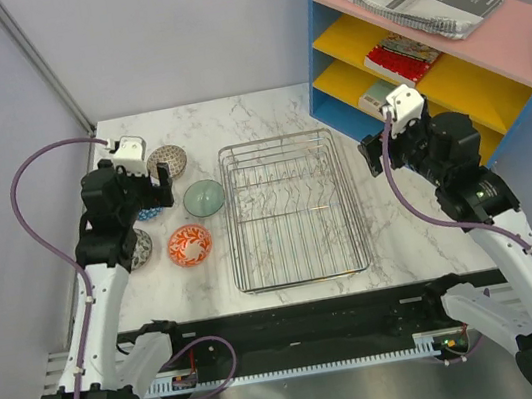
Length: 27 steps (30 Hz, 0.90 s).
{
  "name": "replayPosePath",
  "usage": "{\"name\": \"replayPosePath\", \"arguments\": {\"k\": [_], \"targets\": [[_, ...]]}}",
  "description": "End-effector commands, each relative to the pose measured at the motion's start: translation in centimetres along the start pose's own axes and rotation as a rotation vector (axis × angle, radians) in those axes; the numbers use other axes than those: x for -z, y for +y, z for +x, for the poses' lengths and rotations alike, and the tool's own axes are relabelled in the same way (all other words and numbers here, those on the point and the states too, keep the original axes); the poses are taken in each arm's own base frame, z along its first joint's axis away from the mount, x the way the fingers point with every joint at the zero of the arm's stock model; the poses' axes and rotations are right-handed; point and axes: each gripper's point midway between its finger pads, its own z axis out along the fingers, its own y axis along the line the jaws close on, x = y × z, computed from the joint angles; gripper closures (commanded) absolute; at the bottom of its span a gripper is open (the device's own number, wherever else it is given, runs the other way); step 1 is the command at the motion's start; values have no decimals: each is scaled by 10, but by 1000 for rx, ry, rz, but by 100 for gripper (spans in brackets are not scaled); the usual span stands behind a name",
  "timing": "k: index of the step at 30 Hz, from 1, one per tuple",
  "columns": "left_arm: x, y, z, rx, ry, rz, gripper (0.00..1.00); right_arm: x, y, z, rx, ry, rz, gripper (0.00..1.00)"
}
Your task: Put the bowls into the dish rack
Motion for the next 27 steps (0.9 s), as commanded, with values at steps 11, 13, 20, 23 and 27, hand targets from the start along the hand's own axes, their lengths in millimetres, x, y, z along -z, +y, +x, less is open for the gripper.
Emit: {"name": "replayPosePath", "arguments": {"k": [11, 13, 20, 23, 27], "targets": [[1, 1, 7, -43, -11, -5, 5, -12, -3, 12, 128, -2, -1, 2], [-2, -5, 9, -61, -7, 38, 5, -14, -4, 15, 132, 9, 7, 2], [-42, -23, 6, -91, 51, 173, 7, -23, -2, 28, 140, 52, -3, 2], [-79, -21, 17, -84, 118, 180, 9, -23, -1, 28, 139, 52, -9, 2], [-123, -18, 37, -75, 193, 183, 12, -24, 1, 31, 140, 57, -19, 2]]}}
